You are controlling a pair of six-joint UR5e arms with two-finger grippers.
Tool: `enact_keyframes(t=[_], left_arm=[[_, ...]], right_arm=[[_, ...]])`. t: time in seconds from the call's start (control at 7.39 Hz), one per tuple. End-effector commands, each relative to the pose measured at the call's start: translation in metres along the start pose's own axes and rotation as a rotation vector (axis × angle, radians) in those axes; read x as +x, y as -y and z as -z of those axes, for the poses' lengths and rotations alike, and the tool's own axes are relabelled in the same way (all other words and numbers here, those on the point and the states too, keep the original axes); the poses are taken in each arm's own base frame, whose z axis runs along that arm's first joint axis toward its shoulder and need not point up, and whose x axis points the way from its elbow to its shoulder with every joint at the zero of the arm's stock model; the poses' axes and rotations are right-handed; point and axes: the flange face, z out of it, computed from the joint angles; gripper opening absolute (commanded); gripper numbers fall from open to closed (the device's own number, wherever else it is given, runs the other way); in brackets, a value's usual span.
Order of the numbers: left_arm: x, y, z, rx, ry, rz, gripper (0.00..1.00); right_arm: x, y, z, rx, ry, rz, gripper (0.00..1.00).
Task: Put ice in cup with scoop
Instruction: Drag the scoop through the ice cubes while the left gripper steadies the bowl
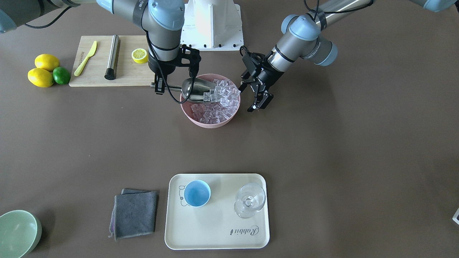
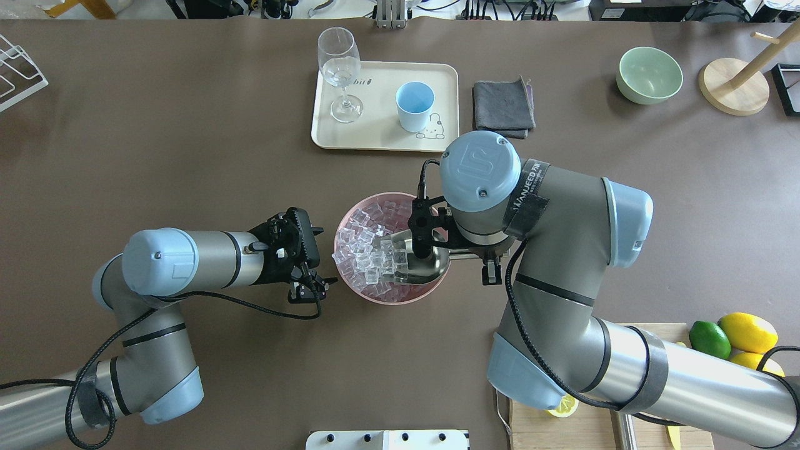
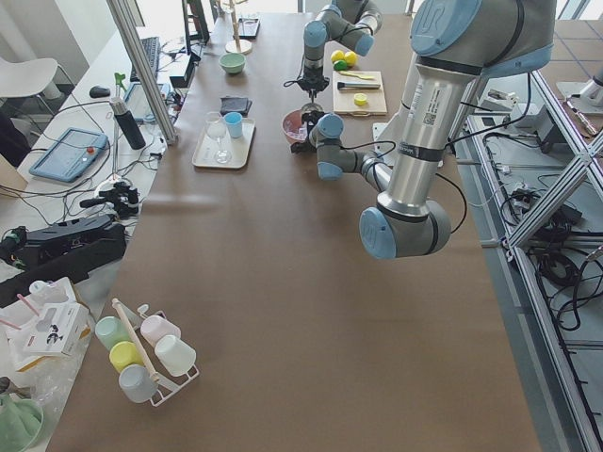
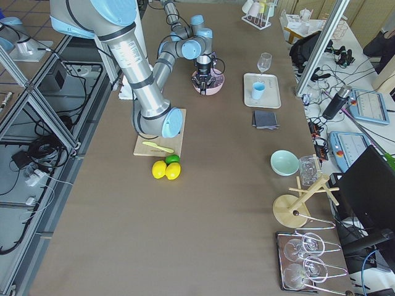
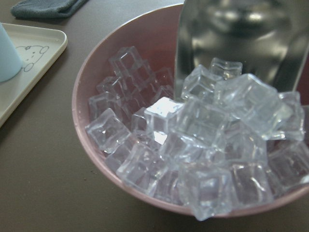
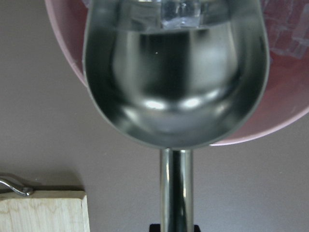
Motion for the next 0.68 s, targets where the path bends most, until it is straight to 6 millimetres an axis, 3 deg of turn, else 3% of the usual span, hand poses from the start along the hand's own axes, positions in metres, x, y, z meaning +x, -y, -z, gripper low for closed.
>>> enact_keyframes(t=[0.0, 0.54], left_arm=[[-0.002, 0.0, 0.002, -0.003, 0.002, 0.001, 0.98], [-0.004, -0.001, 0.002, -0.006, 0.004, 0.002, 0.98]], right_arm=[[-0.008, -0.007, -0.001, 0.073, 0.024, 0.058, 0.0], [-0.016, -0.013, -0.012, 0.176, 0.069, 0.107, 0.0]])
